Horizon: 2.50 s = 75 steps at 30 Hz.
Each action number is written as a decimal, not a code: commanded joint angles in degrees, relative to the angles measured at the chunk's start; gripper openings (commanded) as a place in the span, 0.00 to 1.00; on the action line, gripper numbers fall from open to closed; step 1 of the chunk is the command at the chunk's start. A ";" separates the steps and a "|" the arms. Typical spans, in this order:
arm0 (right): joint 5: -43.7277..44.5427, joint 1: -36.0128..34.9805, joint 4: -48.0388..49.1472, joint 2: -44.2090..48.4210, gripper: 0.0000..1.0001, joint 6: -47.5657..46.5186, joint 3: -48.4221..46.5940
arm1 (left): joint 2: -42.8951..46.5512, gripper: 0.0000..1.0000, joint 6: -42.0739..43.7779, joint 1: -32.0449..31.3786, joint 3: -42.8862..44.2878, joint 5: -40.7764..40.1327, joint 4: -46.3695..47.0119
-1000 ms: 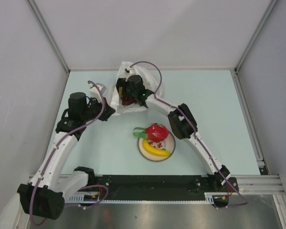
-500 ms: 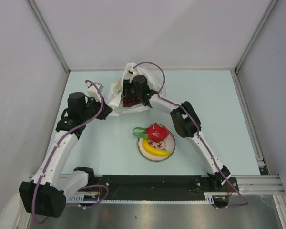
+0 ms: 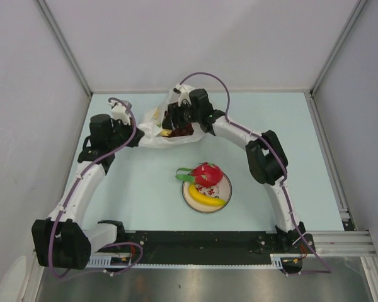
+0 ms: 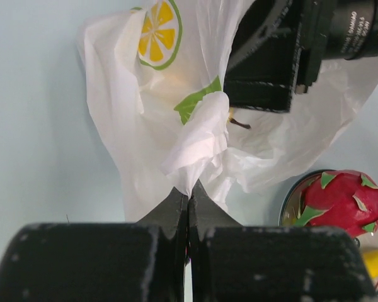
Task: Take the fake fruits out of the plastic bag
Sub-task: Take out the fake fruit from the plastic bag, then place the fake fruit on the plate.
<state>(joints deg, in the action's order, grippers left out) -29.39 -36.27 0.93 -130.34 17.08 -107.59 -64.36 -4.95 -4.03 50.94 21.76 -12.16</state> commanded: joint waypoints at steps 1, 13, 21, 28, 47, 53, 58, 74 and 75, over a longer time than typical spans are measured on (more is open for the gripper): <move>-8.40 2.61 -4.43 4.13 0.36 -2.83 0.45 | -0.24 0.00 0.03 0.25 2.67 -0.92 5.92; -20.35 2.43 -13.68 23.02 0.36 -27.18 12.92 | -2.09 0.00 2.31 0.34 3.91 -1.55 7.59; -21.33 0.50 -7.51 35.94 0.35 -27.80 22.24 | -0.42 0.00 3.72 0.43 2.06 -1.81 8.56; -16.15 0.32 -26.56 49.47 0.34 -44.30 27.06 | 1.96 0.00 2.49 0.43 1.44 -0.32 8.65; -3.31 4.54 -44.45 77.61 0.29 -73.50 60.01 | 13.64 0.00 -2.08 0.78 -1.28 2.41 6.37; -3.65 4.46 -35.30 77.08 0.29 -82.20 65.49 | 13.29 0.00 -2.34 3.85 -1.19 3.64 6.89; -2.52 1.12 -28.54 75.50 0.29 -85.63 69.44 | 12.85 0.00 -2.52 5.53 -1.54 4.52 6.27; 0.73 -7.67 -19.12 69.79 0.30 -88.54 75.07 | 10.39 0.00 -3.13 6.14 -2.42 4.70 8.91; 0.91 -8.28 -18.69 69.96 0.30 -88.19 75.33 | 10.22 0.00 -3.31 6.05 -2.42 4.87 9.00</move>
<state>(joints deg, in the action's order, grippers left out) -29.54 -42.19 -21.63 -60.55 -70.32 -33.45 -53.78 -8.51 1.41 48.47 25.76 -6.33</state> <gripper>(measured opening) 0.647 0.005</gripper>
